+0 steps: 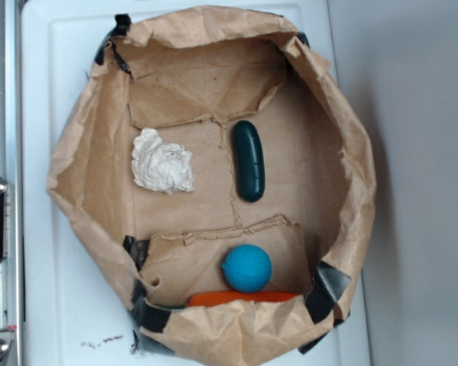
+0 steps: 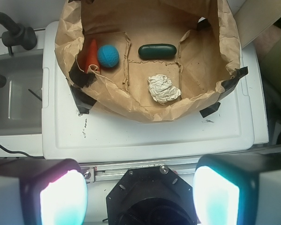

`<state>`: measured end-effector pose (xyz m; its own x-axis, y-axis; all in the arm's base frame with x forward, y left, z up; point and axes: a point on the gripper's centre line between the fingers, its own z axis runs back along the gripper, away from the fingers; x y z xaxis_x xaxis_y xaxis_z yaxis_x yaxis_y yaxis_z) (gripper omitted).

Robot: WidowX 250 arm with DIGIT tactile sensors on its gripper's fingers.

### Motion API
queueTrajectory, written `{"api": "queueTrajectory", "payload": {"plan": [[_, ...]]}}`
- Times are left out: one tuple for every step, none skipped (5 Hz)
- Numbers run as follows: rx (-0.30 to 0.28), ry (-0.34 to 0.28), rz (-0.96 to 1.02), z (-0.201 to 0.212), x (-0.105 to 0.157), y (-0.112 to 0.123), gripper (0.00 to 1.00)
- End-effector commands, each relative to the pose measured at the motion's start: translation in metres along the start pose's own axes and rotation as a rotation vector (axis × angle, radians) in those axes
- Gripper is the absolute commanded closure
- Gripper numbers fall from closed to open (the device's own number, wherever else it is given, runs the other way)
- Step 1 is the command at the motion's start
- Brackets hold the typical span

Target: Grab the plastic pickle.

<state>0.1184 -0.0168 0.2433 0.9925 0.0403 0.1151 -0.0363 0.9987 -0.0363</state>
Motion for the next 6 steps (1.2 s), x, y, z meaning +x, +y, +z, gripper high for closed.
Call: {"api": "queueTrajectory", "payload": {"plan": [[0.000,0.000,0.000,0.000,0.000,0.000,0.00],[-0.020,-0.039,-0.027,-0.008,0.049,-0.002,0.00],[-0.007,-0.053,-0.053,-0.018,0.085,0.000,0.00],[-0.030,-0.077,-0.101,-0.029,0.098,0.009,0.00],[-0.031,-0.082,-0.160,-0.051,0.109,0.025,0.00],[-0.031,-0.082,-0.160,-0.051,0.109,0.025,0.00]]}}
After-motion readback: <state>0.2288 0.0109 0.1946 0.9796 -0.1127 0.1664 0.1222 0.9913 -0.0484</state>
